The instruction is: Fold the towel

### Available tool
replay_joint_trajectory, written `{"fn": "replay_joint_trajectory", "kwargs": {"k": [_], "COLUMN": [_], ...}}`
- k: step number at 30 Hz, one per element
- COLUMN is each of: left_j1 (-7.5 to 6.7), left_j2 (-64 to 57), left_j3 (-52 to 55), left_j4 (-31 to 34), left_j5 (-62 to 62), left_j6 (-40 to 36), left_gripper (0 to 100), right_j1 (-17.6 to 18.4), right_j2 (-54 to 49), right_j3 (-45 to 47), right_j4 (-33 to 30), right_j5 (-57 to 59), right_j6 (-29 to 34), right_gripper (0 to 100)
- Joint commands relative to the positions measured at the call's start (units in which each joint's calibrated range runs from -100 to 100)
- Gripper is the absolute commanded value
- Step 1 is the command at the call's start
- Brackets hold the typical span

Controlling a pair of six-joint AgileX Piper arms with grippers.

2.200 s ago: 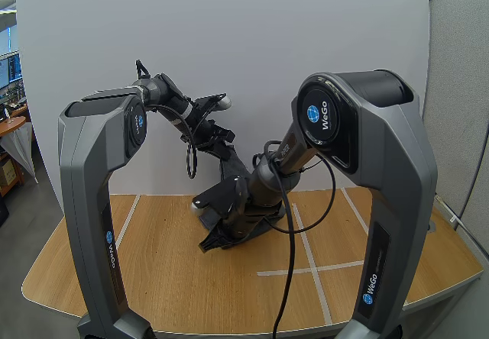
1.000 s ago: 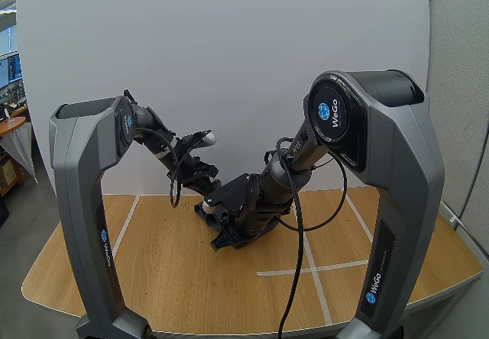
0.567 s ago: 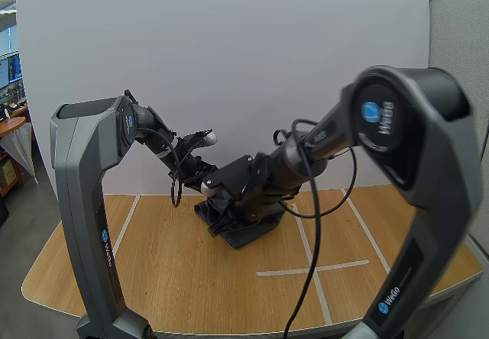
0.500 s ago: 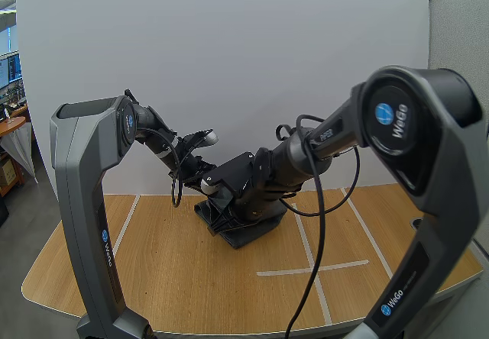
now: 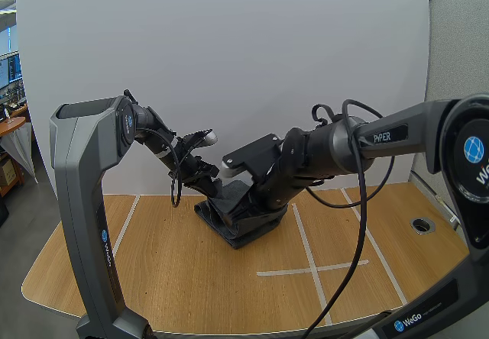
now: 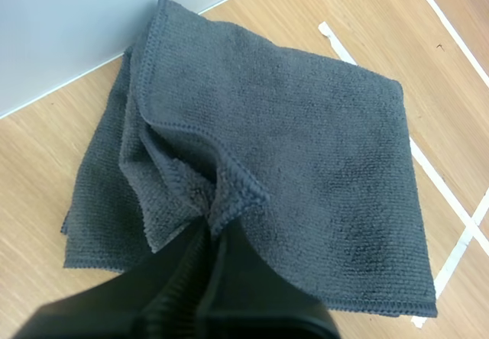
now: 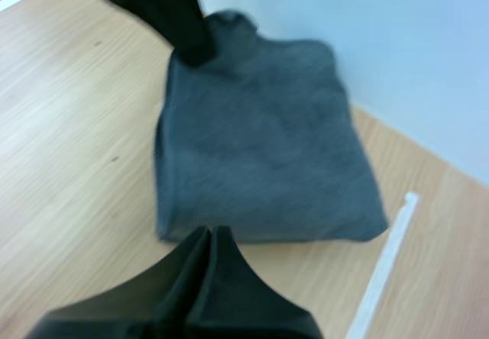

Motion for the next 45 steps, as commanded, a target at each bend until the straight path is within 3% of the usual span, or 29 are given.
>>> {"fn": "replay_joint_trajectory", "kwargs": {"k": [1, 7, 12, 23, 40, 42, 43, 45], "left_j1": [-0.12, -0.12, -0.12, -0.12, -0.04, 0.01, 0.06, 0.06], "left_j2": [-0.79, -0.79, -0.79, -0.79, 2.12, 1.96, 1.96, 1.96], "left_j3": [0.37, 0.37, 0.37, 0.37, 0.37, 0.37, 0.37, 0.37], "left_j4": [-0.90, -1.52, -1.59, -1.77, -1.43, -1.43, -1.43, -1.31], "left_j5": [0.36, 0.36, -0.89, -3.01, -4.43, -4.43, -3.83, -2.28], "left_j6": [0.22, 0.22, 0.22, 0.22, 0.22, 0.22, 0.22, 0.31], "left_gripper": [0, 0, 0, 0, 1, 13, 24, 55], "right_j1": [-0.41, -0.71, -1.96, -2.57, -2.57, -2.57, -2.57, -2.57], "right_j2": [4.23, 13.10, 17.97, 28.05, 32.92, 32.92, 32.92, 32.92], "right_j3": [-0.30, -2.96, -5.96, -6.72, -6.72, -6.72, -6.72, -6.72], "right_j4": [0.63, 1.59, 3.91, 4.34, 5.08, 5.08, 5.08, 5.08], "right_j5": [-14.14, -27.08, -30.33, -32.67, -33.42, -33.42, -33.42, -33.42], "right_j6": [-0.23, -0.02, -0.02, -0.02, -0.13, -0.13, -0.13, -0.13], "right_gripper": [0, 0, 0, 0, 0, 0, 0, 0]}}
